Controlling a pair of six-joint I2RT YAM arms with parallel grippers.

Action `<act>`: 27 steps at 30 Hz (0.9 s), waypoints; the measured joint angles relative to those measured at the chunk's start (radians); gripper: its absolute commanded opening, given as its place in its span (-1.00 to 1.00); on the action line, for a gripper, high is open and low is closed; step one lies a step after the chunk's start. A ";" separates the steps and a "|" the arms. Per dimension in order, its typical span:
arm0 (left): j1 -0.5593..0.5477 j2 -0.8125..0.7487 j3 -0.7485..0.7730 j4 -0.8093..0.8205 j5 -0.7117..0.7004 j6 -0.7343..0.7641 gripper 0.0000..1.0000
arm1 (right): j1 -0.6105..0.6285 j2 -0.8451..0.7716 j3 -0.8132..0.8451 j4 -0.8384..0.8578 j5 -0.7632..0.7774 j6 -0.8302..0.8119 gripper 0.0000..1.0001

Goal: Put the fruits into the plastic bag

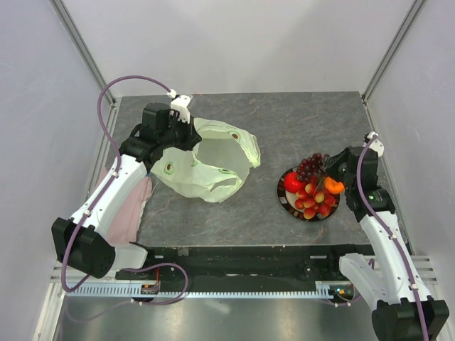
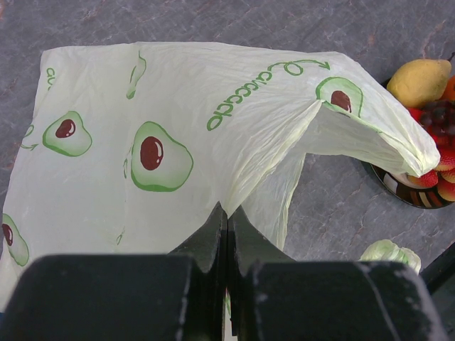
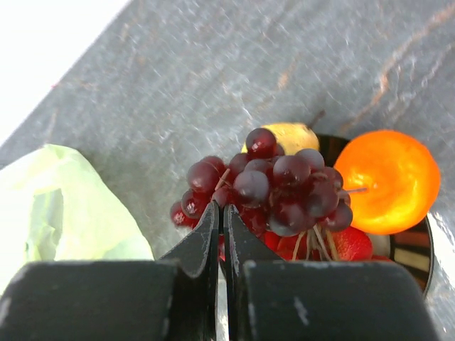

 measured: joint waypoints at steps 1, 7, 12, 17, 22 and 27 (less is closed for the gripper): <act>0.000 0.000 0.000 0.000 0.000 0.000 -0.97 | 0.000 -0.005 0.000 0.010 0.000 -0.003 -1.00; 0.000 0.000 0.000 0.000 0.002 0.000 -0.97 | 0.000 -0.012 0.008 0.037 0.009 -0.020 -1.00; 0.000 0.000 0.000 0.000 0.002 0.000 -0.97 | 0.000 -0.012 0.040 0.037 0.023 -0.034 -1.00; 0.000 0.000 0.000 0.000 0.002 0.000 -0.97 | 0.000 -0.018 0.068 0.048 0.020 -0.053 -1.00; 0.000 0.000 0.000 0.000 0.003 0.000 -0.97 | 0.000 -0.044 0.068 0.090 -0.043 -0.088 -1.00; 0.000 0.000 0.000 0.000 0.005 0.000 -0.97 | 0.000 -0.097 0.068 0.180 -0.193 -0.112 -1.00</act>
